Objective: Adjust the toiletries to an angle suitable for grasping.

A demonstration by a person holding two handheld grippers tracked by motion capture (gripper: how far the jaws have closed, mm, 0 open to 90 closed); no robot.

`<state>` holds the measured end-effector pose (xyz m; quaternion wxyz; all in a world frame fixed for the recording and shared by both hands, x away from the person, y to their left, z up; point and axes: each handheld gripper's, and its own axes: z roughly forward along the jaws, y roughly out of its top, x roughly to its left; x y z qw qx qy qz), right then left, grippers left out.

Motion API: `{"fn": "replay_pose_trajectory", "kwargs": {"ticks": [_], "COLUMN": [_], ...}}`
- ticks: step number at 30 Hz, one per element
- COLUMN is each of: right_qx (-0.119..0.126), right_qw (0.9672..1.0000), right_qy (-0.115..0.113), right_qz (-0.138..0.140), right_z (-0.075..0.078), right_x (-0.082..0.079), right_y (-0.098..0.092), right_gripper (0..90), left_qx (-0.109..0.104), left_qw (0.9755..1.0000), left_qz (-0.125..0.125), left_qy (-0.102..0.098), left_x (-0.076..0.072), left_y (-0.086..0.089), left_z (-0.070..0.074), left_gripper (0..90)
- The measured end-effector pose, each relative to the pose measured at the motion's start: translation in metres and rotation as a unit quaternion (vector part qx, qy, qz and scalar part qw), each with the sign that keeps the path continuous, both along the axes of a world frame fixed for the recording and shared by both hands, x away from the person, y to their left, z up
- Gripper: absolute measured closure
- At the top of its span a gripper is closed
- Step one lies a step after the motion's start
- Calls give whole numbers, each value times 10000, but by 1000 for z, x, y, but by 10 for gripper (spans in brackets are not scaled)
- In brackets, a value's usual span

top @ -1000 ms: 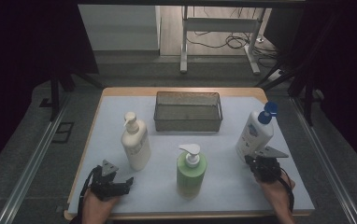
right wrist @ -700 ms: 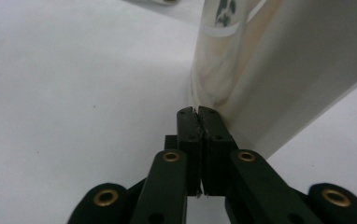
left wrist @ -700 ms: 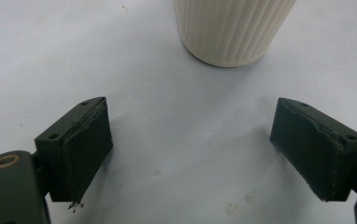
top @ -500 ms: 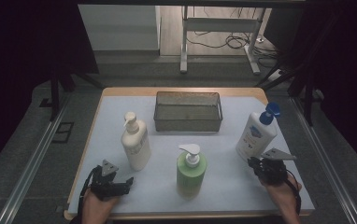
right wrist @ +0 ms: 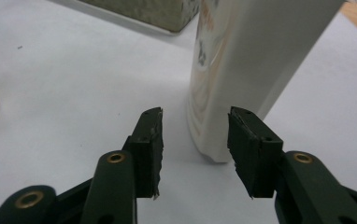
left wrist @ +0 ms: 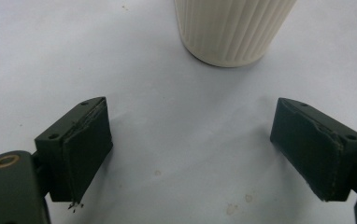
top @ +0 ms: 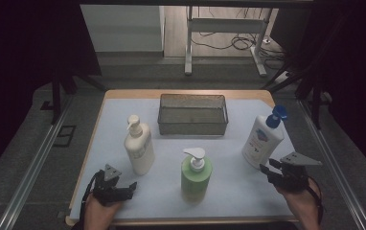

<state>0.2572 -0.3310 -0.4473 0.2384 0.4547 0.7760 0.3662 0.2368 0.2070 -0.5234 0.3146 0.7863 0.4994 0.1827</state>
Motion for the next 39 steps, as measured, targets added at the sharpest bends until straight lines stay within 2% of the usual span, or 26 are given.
{"fn": "replay_pose_trajectory", "kwargs": {"ticks": [4,7,13,20,23,30,39], "right_qx": [87,120,160,219,237,70,49], "right_qw": [9999,9998,9998,9994,9994,9996,9997], "right_qy": [-44,-68,-10,-22,-17,-7,-54], "right_qz": [-80,-125,-135,-257,-265,-272,-224], "right_z": [9,12,18,28,30,34,37], "right_x": [1,2,5,17,21,37,54], "right_y": [-6,-10,-15,-16,-16,-10,-2], "right_gripper": [475,457,386,291,280,247,245], "left_qx": [-2,-3,0,-1,0,-1,-16], "left_qw": [10000,10000,10000,10000,10000,10000,10000], "left_qz": [0,0,0,-1,-1,-3,7], "left_qy": [1,1,1,3,4,4,-2], "left_x": [0,0,0,0,0,0,0], "left_y": [0,0,0,0,0,0,0], "left_z": [0,0,0,0,0,0,0], "left_gripper": [123,123,123,123,123,123,123]}}
